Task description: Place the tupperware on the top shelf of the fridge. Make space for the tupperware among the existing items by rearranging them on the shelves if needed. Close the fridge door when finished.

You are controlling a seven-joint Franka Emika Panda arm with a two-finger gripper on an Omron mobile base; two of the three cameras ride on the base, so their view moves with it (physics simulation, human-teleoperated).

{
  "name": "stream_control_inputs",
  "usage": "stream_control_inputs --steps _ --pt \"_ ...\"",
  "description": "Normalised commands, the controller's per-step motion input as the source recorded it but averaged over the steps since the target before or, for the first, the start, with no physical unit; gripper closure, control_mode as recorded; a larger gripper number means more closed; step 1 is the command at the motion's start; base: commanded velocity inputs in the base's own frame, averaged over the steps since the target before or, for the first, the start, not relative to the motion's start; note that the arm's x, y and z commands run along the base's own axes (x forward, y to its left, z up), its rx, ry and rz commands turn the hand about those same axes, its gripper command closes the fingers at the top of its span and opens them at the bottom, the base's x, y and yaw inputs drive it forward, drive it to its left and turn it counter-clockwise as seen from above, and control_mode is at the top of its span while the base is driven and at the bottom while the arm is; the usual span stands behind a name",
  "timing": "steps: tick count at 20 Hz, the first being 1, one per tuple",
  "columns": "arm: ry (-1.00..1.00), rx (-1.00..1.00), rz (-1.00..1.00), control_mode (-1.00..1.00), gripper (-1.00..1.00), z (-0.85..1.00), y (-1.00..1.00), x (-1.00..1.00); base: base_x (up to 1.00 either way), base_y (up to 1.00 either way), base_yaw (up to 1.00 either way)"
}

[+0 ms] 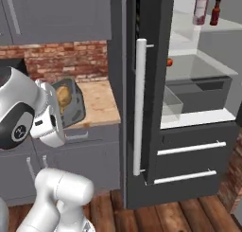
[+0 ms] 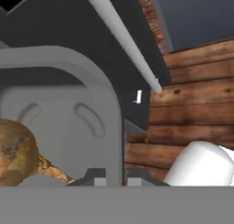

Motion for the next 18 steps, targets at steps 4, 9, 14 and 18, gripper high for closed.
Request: stream_control_inputs --steps 4,9,14,18 --pt "0.00 0.00 0.00 1.00 1.00 0.00 0.00 0.00 -0.23 -0.67 -0.42" --pt "0.00 0.00 0.00 1.00 1.00 0.00 0.00 0.00 -0.14 -0.76 -0.40" --pt "0.00 0.00 0.00 1.00 1.00 0.00 0.00 0.00 0.00 -0.98 -0.23" --pt "0.00 0.00 0.00 1.00 1.00 0.00 0.00 0.00 0.06 -0.96 -0.14"
